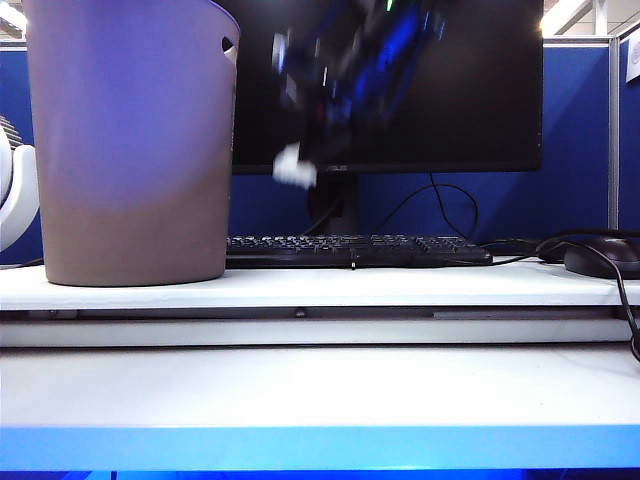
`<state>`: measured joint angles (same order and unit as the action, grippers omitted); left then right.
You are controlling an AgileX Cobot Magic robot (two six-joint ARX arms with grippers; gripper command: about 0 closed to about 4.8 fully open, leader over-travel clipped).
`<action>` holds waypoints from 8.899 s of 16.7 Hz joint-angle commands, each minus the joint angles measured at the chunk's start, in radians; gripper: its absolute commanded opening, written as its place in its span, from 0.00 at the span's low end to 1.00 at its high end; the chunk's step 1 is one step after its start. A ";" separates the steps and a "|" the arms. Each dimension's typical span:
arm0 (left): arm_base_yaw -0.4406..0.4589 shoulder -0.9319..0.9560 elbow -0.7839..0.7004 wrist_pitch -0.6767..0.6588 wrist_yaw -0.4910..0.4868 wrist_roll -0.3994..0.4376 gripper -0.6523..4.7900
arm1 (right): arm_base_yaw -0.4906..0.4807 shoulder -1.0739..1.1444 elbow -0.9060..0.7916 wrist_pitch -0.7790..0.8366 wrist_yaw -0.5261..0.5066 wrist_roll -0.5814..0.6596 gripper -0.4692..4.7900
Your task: Pick up all paper balls from the table and place them in the pink trash can.
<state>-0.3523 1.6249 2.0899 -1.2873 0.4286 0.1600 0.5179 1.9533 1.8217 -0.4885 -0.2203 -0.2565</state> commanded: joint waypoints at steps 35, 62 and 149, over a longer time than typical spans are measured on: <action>0.027 -1.536 -0.669 0.192 -0.413 -0.336 0.11 | 0.264 -1.388 -0.481 -0.249 0.425 0.346 0.08; 0.026 -1.617 -1.688 0.793 -0.204 -0.684 0.11 | 0.267 -1.630 -1.487 0.410 0.331 0.126 0.08; 0.349 -1.622 -2.082 1.352 -0.372 -0.246 0.11 | -0.479 -1.952 -1.821 0.552 0.257 0.355 0.08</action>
<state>-0.0044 0.0055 0.0071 0.0555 0.0589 -0.0830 0.0376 0.0029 0.0078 0.0319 0.0589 0.1131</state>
